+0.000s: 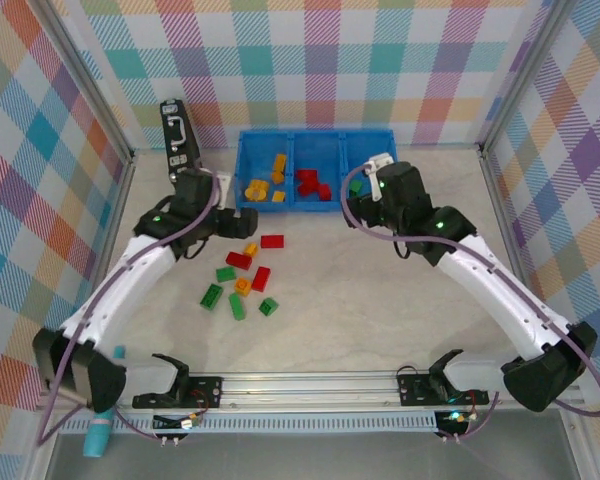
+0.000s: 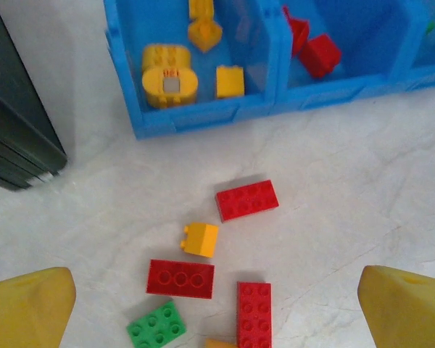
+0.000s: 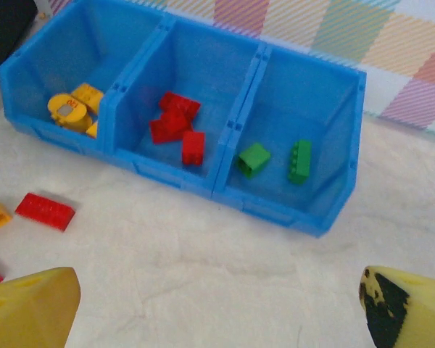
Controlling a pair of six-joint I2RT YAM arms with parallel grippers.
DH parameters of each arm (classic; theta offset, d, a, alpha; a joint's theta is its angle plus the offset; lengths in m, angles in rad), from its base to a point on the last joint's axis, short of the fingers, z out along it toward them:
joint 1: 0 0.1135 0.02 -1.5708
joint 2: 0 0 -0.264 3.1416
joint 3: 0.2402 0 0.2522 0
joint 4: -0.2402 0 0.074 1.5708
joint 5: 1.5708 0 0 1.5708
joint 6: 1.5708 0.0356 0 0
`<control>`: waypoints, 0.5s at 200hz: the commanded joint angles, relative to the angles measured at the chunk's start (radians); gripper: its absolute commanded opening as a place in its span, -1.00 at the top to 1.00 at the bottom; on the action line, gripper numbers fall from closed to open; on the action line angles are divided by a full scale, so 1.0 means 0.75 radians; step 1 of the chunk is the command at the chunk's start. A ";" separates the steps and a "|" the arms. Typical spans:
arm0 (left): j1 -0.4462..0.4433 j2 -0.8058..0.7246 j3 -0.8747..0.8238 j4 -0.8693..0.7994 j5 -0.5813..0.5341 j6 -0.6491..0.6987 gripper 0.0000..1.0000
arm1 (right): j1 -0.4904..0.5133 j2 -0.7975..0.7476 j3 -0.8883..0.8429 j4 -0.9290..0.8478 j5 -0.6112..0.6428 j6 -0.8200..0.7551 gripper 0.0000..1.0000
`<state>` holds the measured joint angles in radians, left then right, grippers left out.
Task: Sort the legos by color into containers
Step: Pick up the lego from the center of the table.
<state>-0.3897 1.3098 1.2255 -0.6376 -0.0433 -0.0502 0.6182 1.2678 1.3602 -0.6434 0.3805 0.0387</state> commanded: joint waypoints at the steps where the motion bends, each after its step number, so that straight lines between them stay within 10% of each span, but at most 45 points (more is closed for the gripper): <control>1: -0.066 0.156 0.036 0.020 -0.183 -0.167 -1.00 | 0.008 0.029 0.183 -0.443 -0.085 0.038 -0.98; 36: -0.149 0.442 0.113 0.048 -0.307 -0.279 -1.00 | 0.006 -0.071 0.389 -0.584 0.037 0.053 -0.98; 100: -0.237 0.756 0.252 0.168 -0.312 -0.286 -1.00 | 0.004 -0.432 0.096 -0.051 0.103 -0.107 -0.98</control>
<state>-0.5484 1.8248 1.3487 -0.5465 -0.2493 -0.2447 0.6220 0.9321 1.4796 -0.8249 0.4049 0.0105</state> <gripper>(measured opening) 0.999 0.988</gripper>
